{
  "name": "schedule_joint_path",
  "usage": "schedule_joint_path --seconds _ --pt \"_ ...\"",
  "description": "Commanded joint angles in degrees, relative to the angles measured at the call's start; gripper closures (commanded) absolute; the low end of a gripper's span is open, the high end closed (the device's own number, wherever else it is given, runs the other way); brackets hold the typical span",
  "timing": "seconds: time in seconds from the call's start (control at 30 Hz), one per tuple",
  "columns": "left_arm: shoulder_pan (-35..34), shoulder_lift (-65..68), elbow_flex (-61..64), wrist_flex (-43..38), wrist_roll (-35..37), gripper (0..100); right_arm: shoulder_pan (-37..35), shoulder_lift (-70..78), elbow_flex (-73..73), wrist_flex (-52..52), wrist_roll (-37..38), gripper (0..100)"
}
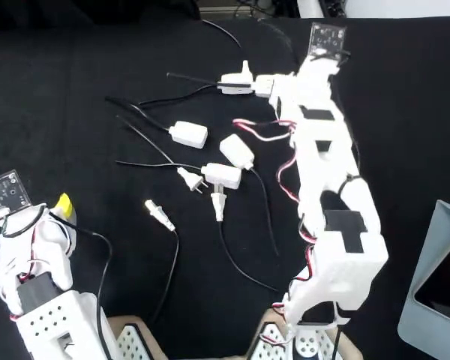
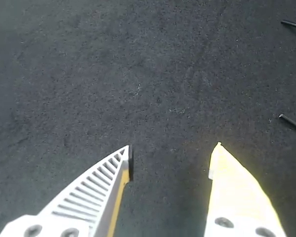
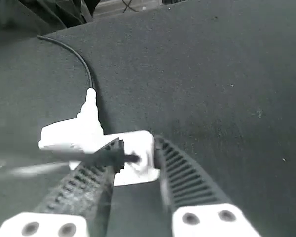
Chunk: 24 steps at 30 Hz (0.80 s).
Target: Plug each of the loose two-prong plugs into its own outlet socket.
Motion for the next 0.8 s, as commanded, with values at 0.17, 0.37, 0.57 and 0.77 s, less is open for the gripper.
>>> schedule_joint_path --seconds 0.17,0.37,0.57,0.77 --pt "-0.13 -0.62 -0.4 0.53 0.35 74 -2.99 -0.66 -15.52 25.23 -1.58 88.1" --pt "-0.13 -0.62 -0.4 0.53 0.35 74 -7.91 -7.52 -17.27 38.59 1.14 94.3" --pt "-0.13 -0.62 -0.4 0.53 0.35 74 -14.33 -17.8 -10.86 47.47 2.46 94.0" --pt "-0.13 -0.62 -0.4 0.53 0.35 74 -20.22 -27.38 1.1 49.58 2.55 92.0"
